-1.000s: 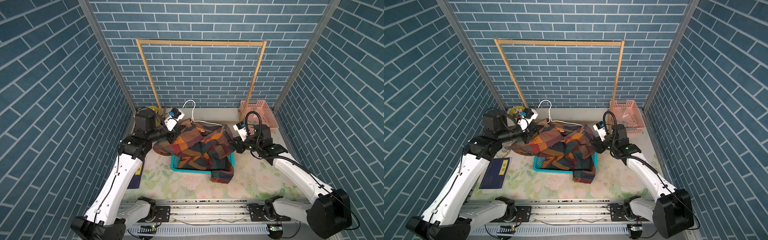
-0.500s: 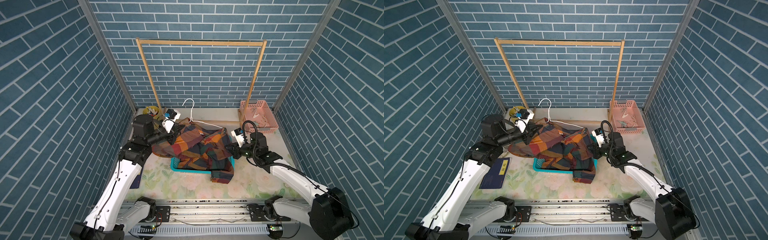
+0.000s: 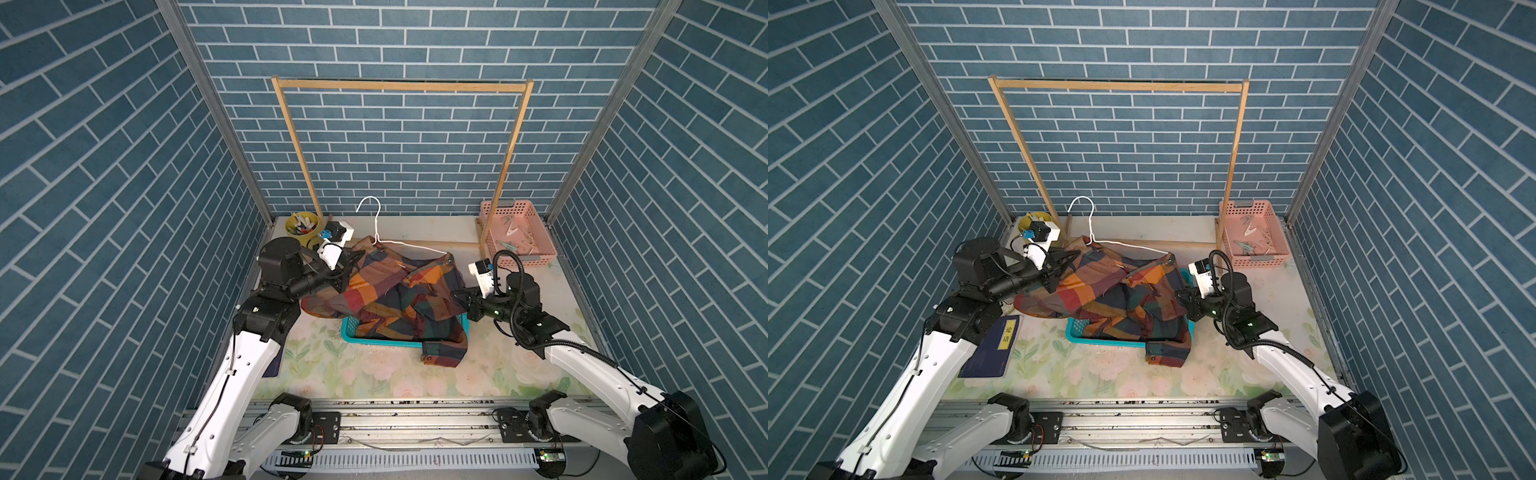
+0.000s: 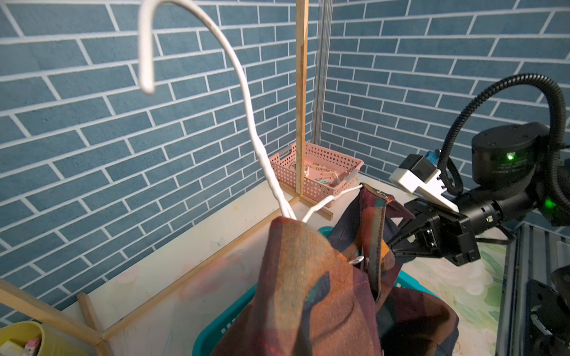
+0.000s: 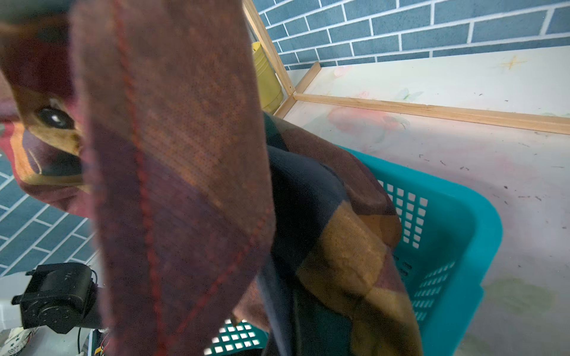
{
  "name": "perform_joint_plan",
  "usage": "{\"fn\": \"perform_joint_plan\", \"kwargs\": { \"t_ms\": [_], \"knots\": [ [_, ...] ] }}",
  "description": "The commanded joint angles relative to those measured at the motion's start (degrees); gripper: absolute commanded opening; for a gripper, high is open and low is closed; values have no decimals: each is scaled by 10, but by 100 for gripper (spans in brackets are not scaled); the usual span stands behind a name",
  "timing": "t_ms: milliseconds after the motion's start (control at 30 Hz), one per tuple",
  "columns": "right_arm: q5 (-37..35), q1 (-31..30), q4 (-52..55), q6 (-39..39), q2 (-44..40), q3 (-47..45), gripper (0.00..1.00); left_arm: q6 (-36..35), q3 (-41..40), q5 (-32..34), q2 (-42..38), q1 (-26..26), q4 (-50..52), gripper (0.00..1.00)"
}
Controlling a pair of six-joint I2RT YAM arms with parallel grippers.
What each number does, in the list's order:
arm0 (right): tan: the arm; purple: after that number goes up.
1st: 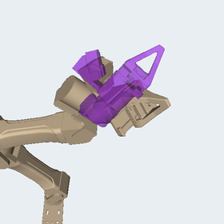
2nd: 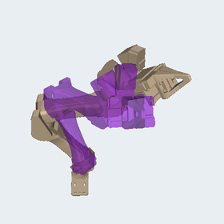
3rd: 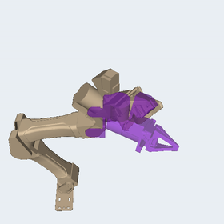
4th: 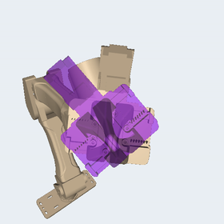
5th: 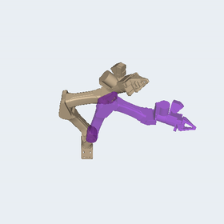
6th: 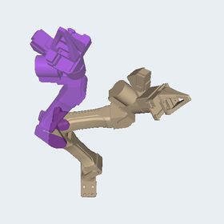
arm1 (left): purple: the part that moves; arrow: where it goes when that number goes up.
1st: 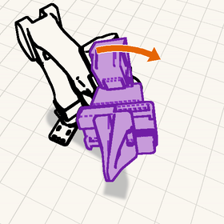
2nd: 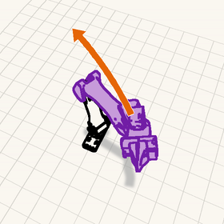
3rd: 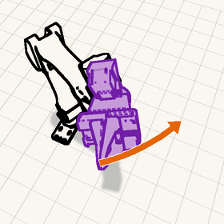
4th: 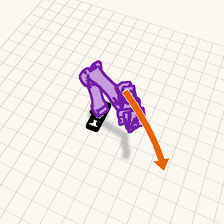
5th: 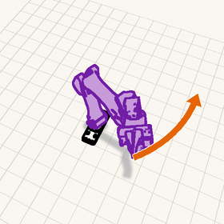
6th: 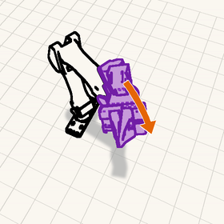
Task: Remove the clothespins securing long-sleeve shirts to the hanger
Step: Remove the long-sleeve shirt from the hanger.
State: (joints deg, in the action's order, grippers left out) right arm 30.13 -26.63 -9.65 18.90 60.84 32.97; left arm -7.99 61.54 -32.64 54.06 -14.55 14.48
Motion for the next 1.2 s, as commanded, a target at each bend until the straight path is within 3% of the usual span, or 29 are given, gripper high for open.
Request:
{"fn": "perform_joint_plan", "kwargs": {
  "t_ms": [0, 467, 667, 700, 767, 833, 1000, 1167],
  "knots": [
    [-64, 3, 83, 42, -7, -43, 0, 40, 12, 107, -36, 22, -174, 0],
    [-78, -40, 55, 58, 28, -45, 0, 61, -5, 144, -48, 22, -244, 0],
    [-92, -68, 70, 51, 80, -5, 0, 79, 9, 85, -17, 21, -232, 0],
    [-98, -68, 82, 46, 82, 5, 9, 80, 8, 80, -11, 21, -226, 0],
    [-113, -68, 110, 28, 69, 19, 37, 76, -1, 67, -1, 20, -217, 0],
    [-140, -66, 158, 2, 32, 38, 51, 73, -11, 49, 10, 20, -204, 0],
    [-205, -65, 322, -85, -41, 158, 52, 58, -21, 13, 24, 7, -171, 0],
    [-175, -65, 334, -148, -12, 291, 53, 28, 2, -48, 67, -12, -107, 0]
  ]
}}
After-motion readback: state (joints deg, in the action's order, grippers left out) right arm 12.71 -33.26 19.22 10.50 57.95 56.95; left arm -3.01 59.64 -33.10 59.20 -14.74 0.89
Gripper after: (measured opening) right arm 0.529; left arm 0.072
